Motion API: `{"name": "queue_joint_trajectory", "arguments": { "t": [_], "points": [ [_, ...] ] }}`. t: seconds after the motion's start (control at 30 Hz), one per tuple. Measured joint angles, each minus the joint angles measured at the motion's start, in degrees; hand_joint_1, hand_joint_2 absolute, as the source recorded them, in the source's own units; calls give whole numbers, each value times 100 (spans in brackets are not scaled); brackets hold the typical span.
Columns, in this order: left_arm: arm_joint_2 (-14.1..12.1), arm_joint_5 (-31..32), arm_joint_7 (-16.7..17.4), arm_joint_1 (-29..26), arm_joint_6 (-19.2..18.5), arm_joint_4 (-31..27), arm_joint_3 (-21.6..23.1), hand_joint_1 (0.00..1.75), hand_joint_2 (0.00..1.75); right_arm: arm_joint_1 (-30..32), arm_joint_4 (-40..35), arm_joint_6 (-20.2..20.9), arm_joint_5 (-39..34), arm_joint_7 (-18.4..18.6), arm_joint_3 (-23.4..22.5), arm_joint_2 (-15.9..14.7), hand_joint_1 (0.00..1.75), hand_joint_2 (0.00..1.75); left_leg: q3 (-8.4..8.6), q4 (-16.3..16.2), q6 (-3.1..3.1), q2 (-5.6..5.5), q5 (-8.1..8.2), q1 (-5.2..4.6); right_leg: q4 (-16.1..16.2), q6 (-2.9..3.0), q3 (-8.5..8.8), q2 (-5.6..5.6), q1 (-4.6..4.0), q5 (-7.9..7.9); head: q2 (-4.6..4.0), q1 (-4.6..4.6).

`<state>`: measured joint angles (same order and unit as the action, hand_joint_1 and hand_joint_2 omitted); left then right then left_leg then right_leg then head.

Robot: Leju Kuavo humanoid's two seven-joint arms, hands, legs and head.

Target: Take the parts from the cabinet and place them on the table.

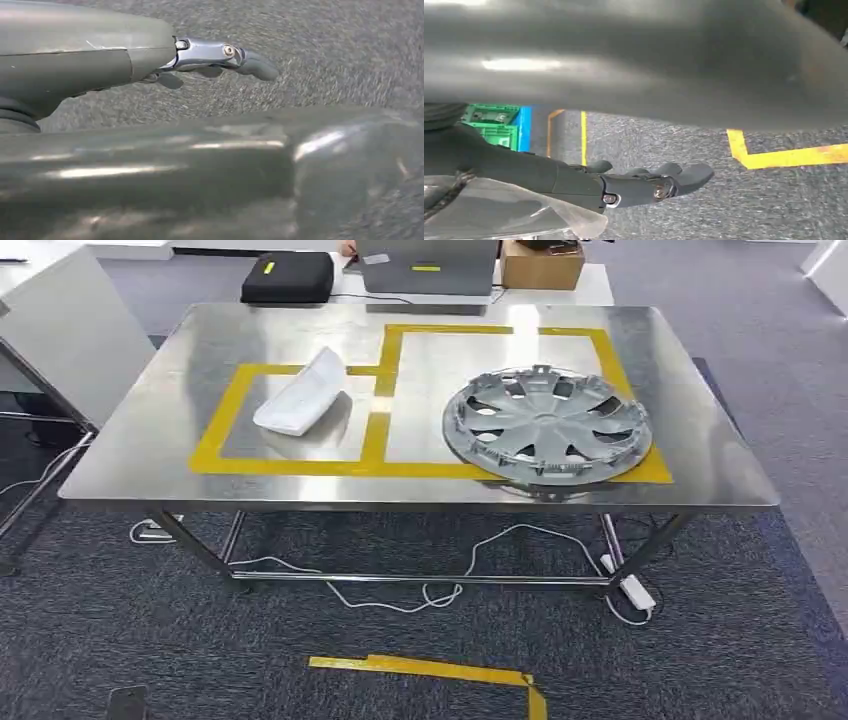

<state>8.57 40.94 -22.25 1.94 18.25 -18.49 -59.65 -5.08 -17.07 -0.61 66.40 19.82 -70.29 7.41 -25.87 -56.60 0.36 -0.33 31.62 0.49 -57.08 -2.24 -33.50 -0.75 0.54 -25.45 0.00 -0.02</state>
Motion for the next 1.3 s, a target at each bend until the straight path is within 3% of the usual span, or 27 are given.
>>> {"name": "queue_joint_trajectory", "arguments": {
  "t": [0.03, 0.07, 0.1, 0.17, 0.2, 0.23, 0.3, 0.33, 0.4, 0.43, 0.53, 0.57, 0.6, 0.67, 0.7, 0.73, 0.77, 0.83, 0.87, 0.9, 0.93, 1.03, 1.07, 1.1, 1.2, 1.23, 1.3],
  "points": [
    [22, 50, -2, -9, 0, 35, 45, 0, 0, 17, 0, 4, 19, -2, 0, -2, 0, 0, -84, 36, 71, 26, -74, 23, -13, -40, -37, 18, 11, 17, 0, -13],
    [28, 76, -2, -5, 0, 52, 67, 0, 0, 21, 0, 4, 48, -31, 0, -4, 0, 0, -154, 27, 111, 49, -141, 27, -104, -63, -110, 44, 26, -199, 0, 0],
    [39, 111, -2, -5, 0, 68, 102, 0, 0, 29, 0, 4, 70, -31, 0, -4, 0, 0, -234, 27, 177, 50, -198, 21, -343, -73, -233, 54, 20, -545, 0, 17],
    [44, 225, -2, -10, 24, 87, 168, 0, 0, 33, 2, 7, 125, -4, 0, 0, 0, 0, -402, 22, 205, 58, -343, -11, -1202, -90, -412, 57, 21, -1209, 0, 24],
    [48, 249, -2, -9, 31, 105, 211, 0, 0, 32, 9, 7, 149, 7, 2, 0, 0, 0, -502, 11, 212, 63, -415, -34, -1558, -92, -460, 56, 20, -1310, 0, 30],
    [57, 253, -2, -9, 31, 120, 238, 0, 0, 30, 9, 4, 166, 7, 2, 0, 0, 0, -593, 5, 215, 69, -479, -52, -1715, -87, -423, 57, 18, -1209, 0, 26],
    [70, 247, -2, -10, 28, 144, 251, 0, 0, 27, 9, -4, 184, 7, 2, 0, 0, 0, -761, -14, 212, 81, -600, -82, -1428, -44, -60, 56, 6, -720, 0, 31],
    [79, 242, 6, -12, 26, 153, 253, 0, 0, 25, 9, -17, 205, 7, 2, -2, 0, 0, -833, -16, 203, 81, -659, -93, -989, -3, 281, 55, -1, -537, 0, 31],
    [96, 247, 44, -9, 37, 159, 264, 0, 0, -5, 7, -48, 273, 26, 22, -18, 0, 0, -877, -39, 155, 80, -759, -136, 180, 85, 1165, 41, -56, -706, 0, 41],
    [103, 253, 66, -10, 37, 162, 266, 0, 0, -28, 9, -59, 297, 24, 28, -17, 0, 0, -892, -54, 130, 90, -834, -138, 507, 93, 1269, 37, -40, -822, 0, 26],
    [116, 262, 98, -26, 39, 168, 266, 0, 0, -9, 19, -74, 352, -33, 50, -13, 0, 0, -947, -10, 40, 96, -1008, -122, 473, 179, 1128, 39, -56, -692, 0, 31],
    [114, 262, 101, -33, 39, 168, 266, 0, 0, -16, 28, -79, 372, -35, 66, -7, 0, 0, -996, -65, 2, 55, -836, -102, 473, 215, 1052, -2, -27, -627, 0, 31],
    [129, 262, 105, -59, 39, 173, 266, 0, 0, -21, 28, -94, 385, -33, 77, -7, 0, 0, -1064, -301, -49, 51, -421, -87, 466, 294, 960, -4, -24, -550, 0, -9],
    [144, 264, 118, -60, 39, 177, 266, 0, 0, -7, 31, -133, 409, -22, 111, -7, 0, 0, -1224, -1150, -113, 51, 269, -43, 428, 296, 774, -19, -37, -422, 0, -24],
    [144, 275, 120, -55, 41, 177, 266, 0, 0, -5, 31, -140, 413, -22, 118, -7, 0, 0, -1283, -1565, -133, 51, 422, -32, 384, 292, 667, -26, -40, -367, 0, -29],
    [148, 284, 127, -56, 46, 177, 266, 0, 0, -6, 31, -157, 417, -22, 120, -7, 0, 0, -1275, -1835, -142, 51, 399, -24, 326, 285, 608, -29, -39, -315, 0, -28],
    [153, 290, 138, -58, 52, 179, 266, 0, 0, -8, 33, -181, 424, -22, 122, -7, 0, 0, -1174, -1846, -153, 51, 222, -17, 260, 276, 473, -36, -37, -269, 0, -33],
    [157, 303, 153, -57, 55, 179, 264, 0, 0, -6, 44, -192, 426, -22, 127, -4, 0, 0, -659, -1219, -148, 50, -212, 0, 117, 238, 232, -33, -31, -195, 0, -29],
    [157, 306, 153, -56, 55, 179, 266, 0, 0, -8, 48, -197, 424, -20, 129, 2, 0, 0, -271, -648, -135, 41, -237, 8, 52, 218, 147, -31, -28, -169, 0, -33],
    [162, 310, 155, -49, 55, 179, 266, 0, 0, -10, 48, -199, 422, -20, 131, 4, 0, 0, -6, -189, -113, 14, -49, -8, -6, 184, 66, -28, -54, -143, 0, -35],
    [168, 325, 157, -51, 57, 179, 264, 0, 0, -17, 48, -205, 420, -20, 136, 4, 0, 0, 62, 6, -55, 4, 21, -19, -26, 146, 13, -25, -53, -96, 0, -13],
    [208, 360, 168, -74, 59, 184, 264, 0, 0, -6, 48, -260, 409, -26, 144, 4, 0, 0, -107, 2, 79, 14, -98, -51, 8, 32, -55, -24, -43, 91, 0, -24],
    [227, 376, 168, -67, 61, 190, 264, 0, 0, -2, 48, -275, 411, -37, 144, 4, 0, 0, -173, 35, 151, 62, -175, -12, -46, 2, -98, 4, -20, -24, 0, -31],
    [223, 400, 168, -54, 63, 190, 264, 0, 0, 1, 48, -297, 411, -37, 144, 4, 0, 0, -257, 35, 215, 56, -246, -17, -217, -12, -217, 26, -20, -333, 0, -5],
    [247, 408, 166, -53, 70, 190, 264, 0, 0, 1, 57, -302, 409, -28, 144, 11, 0, 0, -525, 25, 242, 61, -462, -38, -1456, -59, -547, 56, -9, -1211, 0, 28],
    [251, 408, 166, -54, 68, 190, 264, 0, 0, 2, 61, -302, 409, -28, 144, 11, 0, 0, -627, 21, 239, 63, -535, -49, -1759, -65, -571, 56, -6, -1247, 0, 31],
    [254, 408, 166, -53, 70, 190, 264, 0, 0, 6, 61, -306, 411, -28, 144, 11, 0, 0, -816, 11, 225, 72, -674, -61, -1612, -50, -264, 56, -5, -829, 0, 28]
  ]
}}
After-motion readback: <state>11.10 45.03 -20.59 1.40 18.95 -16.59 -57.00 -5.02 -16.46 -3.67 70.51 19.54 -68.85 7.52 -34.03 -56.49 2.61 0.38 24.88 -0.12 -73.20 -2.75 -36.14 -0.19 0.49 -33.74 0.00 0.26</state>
